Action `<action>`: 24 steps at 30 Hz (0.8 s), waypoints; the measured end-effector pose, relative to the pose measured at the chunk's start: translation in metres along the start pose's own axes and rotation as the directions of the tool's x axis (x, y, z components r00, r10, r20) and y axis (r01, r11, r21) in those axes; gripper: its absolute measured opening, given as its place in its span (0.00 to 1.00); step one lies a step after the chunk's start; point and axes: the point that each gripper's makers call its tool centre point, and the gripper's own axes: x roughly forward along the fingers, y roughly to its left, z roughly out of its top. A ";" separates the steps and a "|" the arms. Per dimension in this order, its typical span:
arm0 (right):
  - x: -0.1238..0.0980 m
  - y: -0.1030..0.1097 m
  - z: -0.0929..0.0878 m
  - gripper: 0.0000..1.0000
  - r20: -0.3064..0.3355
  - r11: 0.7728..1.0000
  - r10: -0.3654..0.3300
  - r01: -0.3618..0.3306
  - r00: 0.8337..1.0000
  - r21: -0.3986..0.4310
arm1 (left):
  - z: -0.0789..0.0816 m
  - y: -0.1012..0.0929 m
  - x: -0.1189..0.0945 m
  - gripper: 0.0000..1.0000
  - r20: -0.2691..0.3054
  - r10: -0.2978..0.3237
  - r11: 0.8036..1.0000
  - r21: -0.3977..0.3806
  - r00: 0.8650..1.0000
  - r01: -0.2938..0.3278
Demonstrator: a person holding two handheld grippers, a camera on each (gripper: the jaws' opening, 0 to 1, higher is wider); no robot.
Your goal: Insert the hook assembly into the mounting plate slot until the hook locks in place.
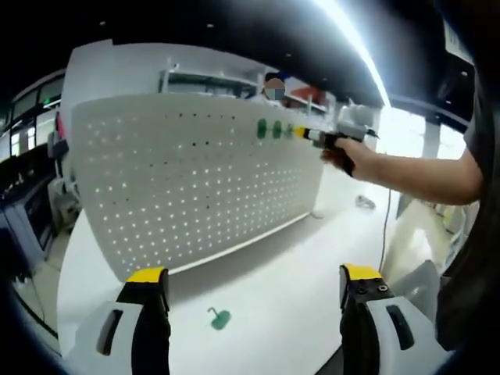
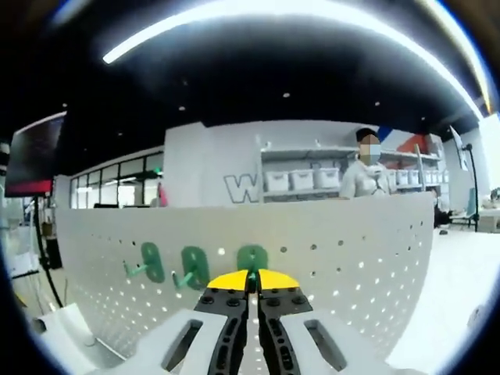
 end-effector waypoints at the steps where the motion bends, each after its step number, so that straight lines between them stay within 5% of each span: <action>1: 0.001 0.000 0.000 0.01 -0.003 1.000 -0.001 0.001 1.000 0.001 | 0.000 0.001 -0.002 0.92 0.002 0.003 1.000 0.000 1.000 -0.003; 5: -0.001 0.002 -0.005 0.04 -0.022 0.999 0.012 -0.011 1.000 0.042 | 0.003 0.003 -0.004 0.92 0.016 0.009 1.000 -0.006 1.000 -0.009; 16: -0.019 0.003 0.005 0.14 0.005 0.999 0.050 -0.049 0.999 -0.017 | -0.003 0.007 -0.009 0.94 -0.004 0.037 0.999 0.017 0.999 -0.037; 24: -0.043 0.013 -0.003 0.15 -0.056 0.994 0.103 -0.105 0.993 -0.040 | -0.011 0.007 -0.011 0.99 -0.037 0.038 0.999 -0.002 0.999 -0.038</action>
